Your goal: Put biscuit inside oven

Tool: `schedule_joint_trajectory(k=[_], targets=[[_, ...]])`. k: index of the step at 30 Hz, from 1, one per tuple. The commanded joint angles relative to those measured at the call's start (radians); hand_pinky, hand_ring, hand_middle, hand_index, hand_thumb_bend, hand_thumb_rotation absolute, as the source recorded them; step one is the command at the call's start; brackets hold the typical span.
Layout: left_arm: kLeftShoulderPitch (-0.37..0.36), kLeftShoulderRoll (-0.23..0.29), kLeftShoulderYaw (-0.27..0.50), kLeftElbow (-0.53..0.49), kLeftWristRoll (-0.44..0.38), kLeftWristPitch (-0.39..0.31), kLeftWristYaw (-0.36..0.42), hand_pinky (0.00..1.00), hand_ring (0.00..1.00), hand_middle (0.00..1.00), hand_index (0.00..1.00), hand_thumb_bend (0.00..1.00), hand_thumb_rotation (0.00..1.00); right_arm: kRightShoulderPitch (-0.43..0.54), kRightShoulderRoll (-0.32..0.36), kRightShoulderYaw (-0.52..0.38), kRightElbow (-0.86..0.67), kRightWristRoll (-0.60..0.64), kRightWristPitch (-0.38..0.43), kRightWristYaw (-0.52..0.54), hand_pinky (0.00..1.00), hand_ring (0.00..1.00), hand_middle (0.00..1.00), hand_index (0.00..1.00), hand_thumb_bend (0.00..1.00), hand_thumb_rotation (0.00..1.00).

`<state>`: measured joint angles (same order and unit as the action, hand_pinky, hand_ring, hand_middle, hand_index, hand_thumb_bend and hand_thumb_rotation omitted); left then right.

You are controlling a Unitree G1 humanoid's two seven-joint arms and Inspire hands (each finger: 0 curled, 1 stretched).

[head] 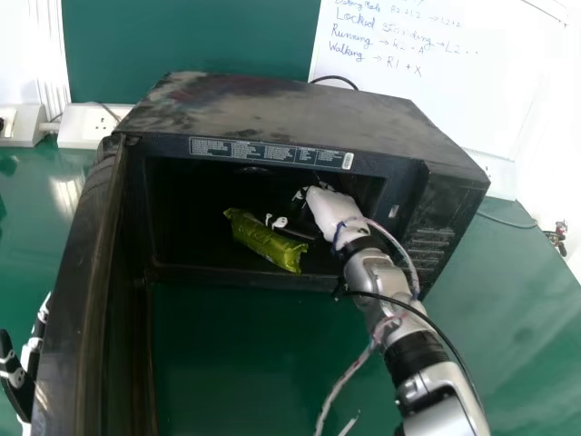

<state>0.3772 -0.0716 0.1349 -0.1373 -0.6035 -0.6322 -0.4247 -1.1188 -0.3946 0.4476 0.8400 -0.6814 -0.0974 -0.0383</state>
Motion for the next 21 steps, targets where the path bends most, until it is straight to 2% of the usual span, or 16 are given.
schedule_joint_trajectory(k=[1,7,11,16,21], targets=[[0.003,-0.007,0.007,0.007,0.003,0.003,-0.007,0.82,0.89,0.91,0.95,0.96,0.67,0.057,-0.02,-0.027,-0.084,0.016,0.016,0.018,0.51,0.62,0.68,0.73,0.97,0.27],[-0.004,-0.003,0.012,0.016,-0.007,0.007,-0.019,0.83,0.9,0.91,0.95,0.96,0.67,0.164,-0.045,-0.075,-0.279,0.019,0.07,0.066,0.54,0.63,0.69,0.73,0.95,0.24],[-0.007,-0.006,0.015,0.019,-0.01,0.007,-0.024,0.82,0.9,0.92,0.95,0.96,0.66,0.207,-0.055,-0.087,-0.364,0.005,0.105,0.09,0.49,0.6,0.68,0.74,0.95,0.26],[-0.007,-0.008,0.013,0.015,-0.007,0.006,-0.028,0.82,0.91,0.92,0.95,0.95,0.67,0.255,-0.062,-0.112,-0.445,0.011,0.128,0.117,0.54,0.66,0.72,0.74,0.95,0.26],[-0.008,-0.011,0.011,0.013,-0.012,0.012,-0.027,0.81,0.9,0.92,0.95,0.96,0.66,0.302,-0.07,-0.138,-0.514,0.014,0.133,0.129,0.54,0.65,0.7,0.73,0.93,0.26]])
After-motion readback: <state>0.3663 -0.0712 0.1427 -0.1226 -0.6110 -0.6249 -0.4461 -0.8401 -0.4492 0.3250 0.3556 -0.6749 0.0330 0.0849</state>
